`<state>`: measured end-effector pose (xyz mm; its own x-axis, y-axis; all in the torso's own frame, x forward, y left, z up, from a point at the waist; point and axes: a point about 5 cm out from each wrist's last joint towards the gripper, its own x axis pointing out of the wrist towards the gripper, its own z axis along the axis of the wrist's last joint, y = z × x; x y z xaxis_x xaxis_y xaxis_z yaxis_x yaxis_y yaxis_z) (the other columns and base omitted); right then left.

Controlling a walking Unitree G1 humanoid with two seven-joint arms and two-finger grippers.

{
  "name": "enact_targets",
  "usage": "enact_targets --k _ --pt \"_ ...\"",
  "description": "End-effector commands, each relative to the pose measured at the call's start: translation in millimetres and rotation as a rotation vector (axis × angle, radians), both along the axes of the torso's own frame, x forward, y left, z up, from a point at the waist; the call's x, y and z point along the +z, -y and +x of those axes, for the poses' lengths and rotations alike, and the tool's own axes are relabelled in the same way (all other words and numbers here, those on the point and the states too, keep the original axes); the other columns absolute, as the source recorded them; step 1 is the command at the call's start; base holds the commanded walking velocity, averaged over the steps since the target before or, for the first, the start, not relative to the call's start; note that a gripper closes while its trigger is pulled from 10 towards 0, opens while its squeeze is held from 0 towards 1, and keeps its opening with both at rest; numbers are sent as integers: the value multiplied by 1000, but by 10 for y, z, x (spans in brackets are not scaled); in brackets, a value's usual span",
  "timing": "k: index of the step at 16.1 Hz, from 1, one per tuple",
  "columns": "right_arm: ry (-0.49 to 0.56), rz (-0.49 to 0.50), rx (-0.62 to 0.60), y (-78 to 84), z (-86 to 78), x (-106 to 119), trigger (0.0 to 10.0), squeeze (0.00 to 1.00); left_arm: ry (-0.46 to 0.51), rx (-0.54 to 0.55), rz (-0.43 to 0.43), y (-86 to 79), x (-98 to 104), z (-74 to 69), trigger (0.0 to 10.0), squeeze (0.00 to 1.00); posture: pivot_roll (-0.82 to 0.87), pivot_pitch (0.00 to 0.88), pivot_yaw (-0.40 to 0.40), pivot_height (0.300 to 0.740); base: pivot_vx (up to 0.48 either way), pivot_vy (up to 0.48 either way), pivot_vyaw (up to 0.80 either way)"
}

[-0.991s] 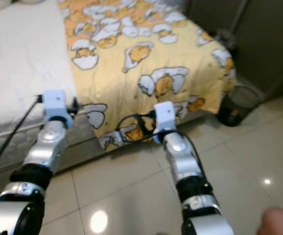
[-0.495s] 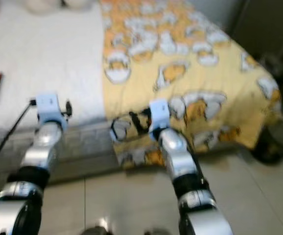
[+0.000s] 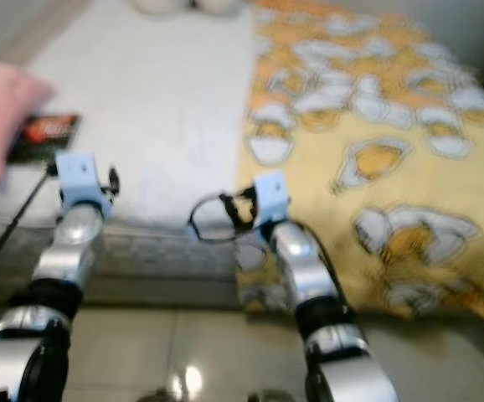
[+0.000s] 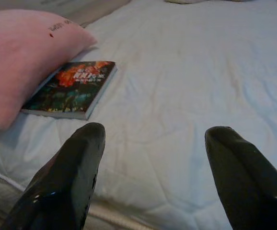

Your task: Clean up the room

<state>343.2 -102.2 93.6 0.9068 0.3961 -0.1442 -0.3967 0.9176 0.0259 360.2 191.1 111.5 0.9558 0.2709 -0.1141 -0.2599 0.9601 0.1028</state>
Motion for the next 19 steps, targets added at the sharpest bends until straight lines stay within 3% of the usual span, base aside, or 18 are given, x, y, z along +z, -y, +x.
enact_targets --k 1,3,12,14,15,17,19 --pt "-6 -2 -21 81 7 -16 10000 0 -12 -26 6 99 -13 12 10000 0 -52 39 -15 740 480 0 631" --pt "-19 12 -22 84 12 -19 10000 0 14 -36 18 122 21 12 10000 0 -48 47 -14 740 463 0 631" --pt "-61 52 -19 104 33 -36 10000 0 18 -36 30 206 16 -25 10000 0 -42 55 -11 740 0 0 634" --pt "-63 49 -17 109 38 -36 10000 0 1 -5 51 199 9 -38 10000 0 -42 55 -9 740 0 -472 631" --pt "-65 52 -17 111 41 -36 10000 0 -3 4 77 191 14 -40 10000 0 -42 55 -9 740 0 -472 631" --pt "-52 61 -37 139 59 -12 10000 0 -26 58 213 109 26 -53 10000 0 -43 48 -7 740 0 -469 634" --pt "-6 25 -86 232 82 21 10000 0 -7 36 254 116 91 -49 10000 0 -43 48 -7 740 0 -465 634"
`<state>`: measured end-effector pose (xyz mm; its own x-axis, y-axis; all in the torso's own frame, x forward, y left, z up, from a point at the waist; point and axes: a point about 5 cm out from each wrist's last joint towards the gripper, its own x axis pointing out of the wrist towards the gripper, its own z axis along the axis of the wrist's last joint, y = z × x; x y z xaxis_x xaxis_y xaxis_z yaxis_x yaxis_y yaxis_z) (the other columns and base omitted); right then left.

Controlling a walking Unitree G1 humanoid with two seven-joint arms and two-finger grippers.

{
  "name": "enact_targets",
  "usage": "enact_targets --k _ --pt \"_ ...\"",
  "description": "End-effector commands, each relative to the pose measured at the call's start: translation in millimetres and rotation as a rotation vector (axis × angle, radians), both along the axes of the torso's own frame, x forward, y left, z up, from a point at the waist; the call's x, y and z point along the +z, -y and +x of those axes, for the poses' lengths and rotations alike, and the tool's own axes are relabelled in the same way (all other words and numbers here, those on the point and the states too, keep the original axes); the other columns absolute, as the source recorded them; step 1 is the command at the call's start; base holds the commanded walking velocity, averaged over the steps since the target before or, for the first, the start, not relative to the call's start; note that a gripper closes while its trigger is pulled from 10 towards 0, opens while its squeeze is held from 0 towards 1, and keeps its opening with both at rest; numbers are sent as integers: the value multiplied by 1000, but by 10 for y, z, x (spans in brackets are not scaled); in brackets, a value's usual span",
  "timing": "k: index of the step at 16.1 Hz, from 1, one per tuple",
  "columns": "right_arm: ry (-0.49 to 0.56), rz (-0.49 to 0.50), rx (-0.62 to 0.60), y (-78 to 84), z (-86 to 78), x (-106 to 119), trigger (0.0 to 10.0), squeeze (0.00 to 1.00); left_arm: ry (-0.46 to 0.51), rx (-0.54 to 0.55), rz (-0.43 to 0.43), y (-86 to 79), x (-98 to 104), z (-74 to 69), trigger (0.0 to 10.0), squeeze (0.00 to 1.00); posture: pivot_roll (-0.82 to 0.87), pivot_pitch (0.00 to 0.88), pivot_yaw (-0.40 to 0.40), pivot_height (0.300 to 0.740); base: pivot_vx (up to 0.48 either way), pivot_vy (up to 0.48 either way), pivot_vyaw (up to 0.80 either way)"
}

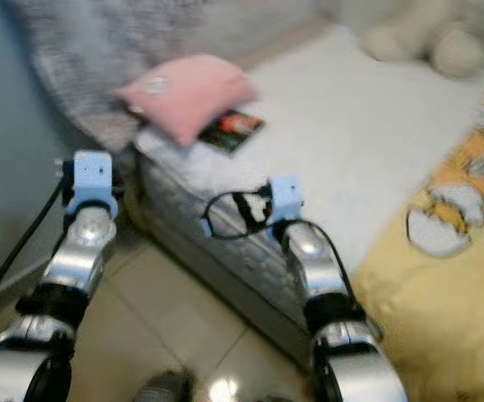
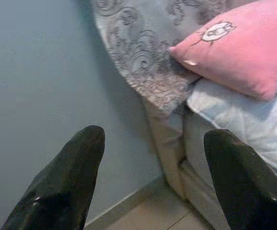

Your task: Clean up the room

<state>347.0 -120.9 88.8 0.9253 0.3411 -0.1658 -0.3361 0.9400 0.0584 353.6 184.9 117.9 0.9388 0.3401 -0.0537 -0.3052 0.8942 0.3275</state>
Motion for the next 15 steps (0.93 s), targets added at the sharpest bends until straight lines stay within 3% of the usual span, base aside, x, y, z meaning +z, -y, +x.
enact_targets --k 1,3,8,9,10,11,12,14,15 --pt "36 -19 -31 73 43 67 10000 0 4 -19 33 51 50 13 10000 0 -43 43 -4 740 0 -465 631" --pt "24 -22 -49 132 34 30 10000 0 -13 -23 56 43 92 -6 10000 0 -38 35 -3 740 0 -461 631" --pt "10 -5 -64 158 34 -8 10000 0 -1 -26 21 -3 58 -116 10000 0 -37 20 0 740 0 0 631" --pt "12 -13 -76 235 4 -25 10000 0 -19 -55 60 -83 10 -262 10000 0 -38 16 -2 740 0 0 631" --pt "32 -84 -55 477 -196 -91 10000 0 68 -214 -50 -81 86 -581 10000 0 -16 16 -5 740 0 0 631" --pt "41 -115 -34 576 -337 -136 10000 0 136 -327 -83 5 185 -768 10000 0 -6 19 -7 740 0 0 625" --pt "45 -114 -37 641 -423 -156 10000 0 180 -348 -98 43 234 -912 10000 0 -15 19 -3 740 0 0 625" --pt "57 -116 -60 726 -511 -184 10000 0 199 -301 -134 57 252 -1019 10000 0 -2 17 -17 740 0 0 628" --pt "49 -98 -74 712 -510 -213 10000 0 215 -223 -141 -17 268 -959 10000 0 0 15 -16 740 0 0 625"
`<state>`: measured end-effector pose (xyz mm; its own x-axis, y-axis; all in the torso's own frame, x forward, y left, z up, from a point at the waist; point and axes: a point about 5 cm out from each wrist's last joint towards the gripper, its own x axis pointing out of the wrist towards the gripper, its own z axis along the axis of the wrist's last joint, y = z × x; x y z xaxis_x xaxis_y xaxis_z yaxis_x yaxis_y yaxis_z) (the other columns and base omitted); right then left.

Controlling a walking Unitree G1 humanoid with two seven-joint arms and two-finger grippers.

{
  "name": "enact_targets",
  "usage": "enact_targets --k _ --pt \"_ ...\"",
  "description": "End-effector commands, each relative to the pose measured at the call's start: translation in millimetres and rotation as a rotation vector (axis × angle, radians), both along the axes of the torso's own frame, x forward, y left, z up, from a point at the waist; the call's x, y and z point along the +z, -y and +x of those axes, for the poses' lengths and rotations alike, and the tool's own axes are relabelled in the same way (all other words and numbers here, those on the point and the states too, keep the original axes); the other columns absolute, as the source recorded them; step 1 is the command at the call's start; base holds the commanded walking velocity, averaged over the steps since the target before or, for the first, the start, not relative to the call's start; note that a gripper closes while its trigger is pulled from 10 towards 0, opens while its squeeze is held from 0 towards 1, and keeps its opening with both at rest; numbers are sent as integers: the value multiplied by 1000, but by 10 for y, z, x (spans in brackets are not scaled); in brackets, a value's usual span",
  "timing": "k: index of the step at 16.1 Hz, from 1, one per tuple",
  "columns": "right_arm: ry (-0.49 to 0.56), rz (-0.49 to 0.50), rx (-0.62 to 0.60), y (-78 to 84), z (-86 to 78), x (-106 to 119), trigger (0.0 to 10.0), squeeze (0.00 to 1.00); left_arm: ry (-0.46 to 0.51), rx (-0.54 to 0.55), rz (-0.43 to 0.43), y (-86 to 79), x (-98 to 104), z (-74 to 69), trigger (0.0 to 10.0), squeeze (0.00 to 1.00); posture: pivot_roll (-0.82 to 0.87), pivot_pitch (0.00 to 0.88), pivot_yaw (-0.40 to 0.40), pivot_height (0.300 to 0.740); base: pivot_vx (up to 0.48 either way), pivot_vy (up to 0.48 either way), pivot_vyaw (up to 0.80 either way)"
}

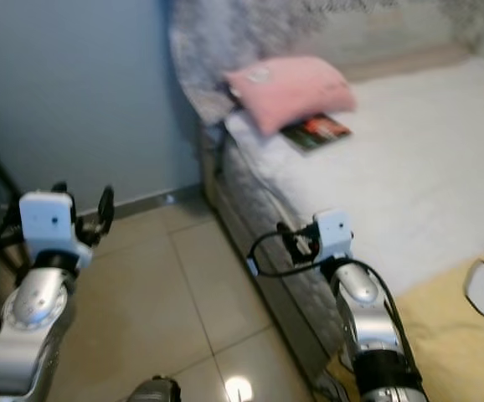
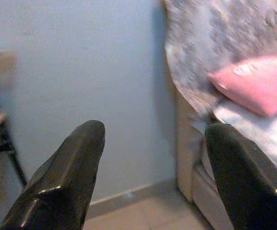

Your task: Clean up the room

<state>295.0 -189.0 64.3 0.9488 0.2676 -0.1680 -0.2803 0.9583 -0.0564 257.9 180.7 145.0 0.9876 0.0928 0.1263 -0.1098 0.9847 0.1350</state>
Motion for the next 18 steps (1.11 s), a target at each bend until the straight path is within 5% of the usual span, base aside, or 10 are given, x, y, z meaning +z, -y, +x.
enact_targets --k 1,4,6,8,10,18 --pt "25 19 -1 -48 43 44 10000 0 -9 56 12 -94 3 53 10000 0 0 11 -14 740 0 0 625" --pt "147 144 10 -196 98 278 10000 0 19 13 122 -65 39 54 10000 0 -8 4 -7 740 0 0 629" --pt "155 92 44 -266 83 272 10000 43 64 -9 222 -22 9 -15 10000 0 -9 7 -4 740 0 0 788" --pt "93 76 54 -329 94 165 10000 35 -40 52 76 -75 -78 102 10000 0 -7 9 -7 740 0 0 778" --pt "57 85 55 -384 117 131 10000 0 -75 34 33 -85 -99 177 10000 0 -6 12 -7 740 202 0 0" --pt "47 91 77 -489 173 159 10000 0 -141 99 -14 -179 -146 346 10000 0 -16 31 1 740 474 0 0"
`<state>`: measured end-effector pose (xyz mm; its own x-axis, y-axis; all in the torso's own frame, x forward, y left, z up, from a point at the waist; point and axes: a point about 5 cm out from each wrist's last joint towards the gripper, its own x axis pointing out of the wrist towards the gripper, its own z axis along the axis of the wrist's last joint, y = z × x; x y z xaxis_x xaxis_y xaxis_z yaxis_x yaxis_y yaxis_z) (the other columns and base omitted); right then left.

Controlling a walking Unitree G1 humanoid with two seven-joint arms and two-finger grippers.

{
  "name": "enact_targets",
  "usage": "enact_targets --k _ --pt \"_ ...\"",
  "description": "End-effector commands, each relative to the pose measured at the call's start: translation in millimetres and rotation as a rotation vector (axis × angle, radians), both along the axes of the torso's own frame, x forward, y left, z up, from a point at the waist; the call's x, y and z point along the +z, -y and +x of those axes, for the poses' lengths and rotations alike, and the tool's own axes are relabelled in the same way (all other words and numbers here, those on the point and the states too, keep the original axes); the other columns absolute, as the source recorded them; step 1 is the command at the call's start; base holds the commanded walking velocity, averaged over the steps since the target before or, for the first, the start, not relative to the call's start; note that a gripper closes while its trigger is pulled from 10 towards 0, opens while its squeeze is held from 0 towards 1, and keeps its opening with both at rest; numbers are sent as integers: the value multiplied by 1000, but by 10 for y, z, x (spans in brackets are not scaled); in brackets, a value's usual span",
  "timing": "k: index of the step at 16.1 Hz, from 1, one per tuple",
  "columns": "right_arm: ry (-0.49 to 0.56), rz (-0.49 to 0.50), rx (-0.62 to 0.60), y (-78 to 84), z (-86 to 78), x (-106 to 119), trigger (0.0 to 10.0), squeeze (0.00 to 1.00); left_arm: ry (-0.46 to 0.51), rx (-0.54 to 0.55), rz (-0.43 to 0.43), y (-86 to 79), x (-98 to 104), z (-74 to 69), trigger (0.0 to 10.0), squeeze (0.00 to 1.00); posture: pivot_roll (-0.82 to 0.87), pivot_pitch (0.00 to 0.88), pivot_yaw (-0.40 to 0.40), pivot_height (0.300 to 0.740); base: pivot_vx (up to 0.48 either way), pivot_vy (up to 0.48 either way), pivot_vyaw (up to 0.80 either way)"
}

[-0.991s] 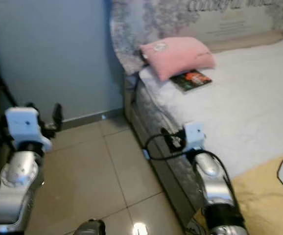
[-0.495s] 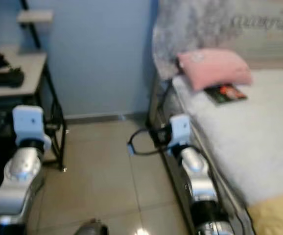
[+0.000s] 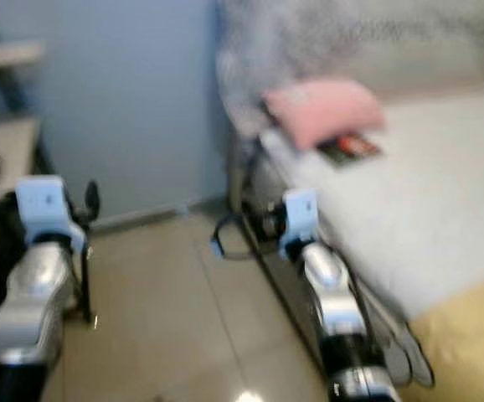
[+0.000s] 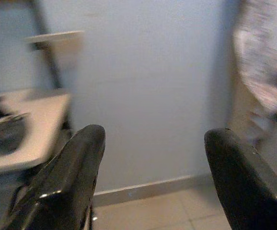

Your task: Clean up the room

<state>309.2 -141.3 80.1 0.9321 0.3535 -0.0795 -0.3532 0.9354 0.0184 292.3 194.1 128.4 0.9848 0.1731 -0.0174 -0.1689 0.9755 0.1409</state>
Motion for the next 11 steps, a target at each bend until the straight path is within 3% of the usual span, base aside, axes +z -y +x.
enact_targets --k 1,3,5,9,11 --pt "-21 -18 -1 -18 36 -6 10000 0 -18 33 59 -53 7 24 10000 0 -16 31 1 740 0 0 669" --pt "-31 -21 6 -43 39 -18 10000 16 -8 41 73 -54 36 52 10000 0 -16 31 1 740 0 0 631" --pt "-42 -34 6 -50 51 -30 10000 51 -1 45 75 -48 65 72 10000 0 -13 37 0 740 469 0 600" --pt "-57 -27 -21 -24 89 -33 10000 0 -25 58 66 -30 42 110 10000 0 -14 38 2 740 480 0 148" --pt "-50 -44 -16 -25 106 -18 10000 8 -26 57 59 -21 50 137 10000 0 -14 38 2 740 480 0 700"
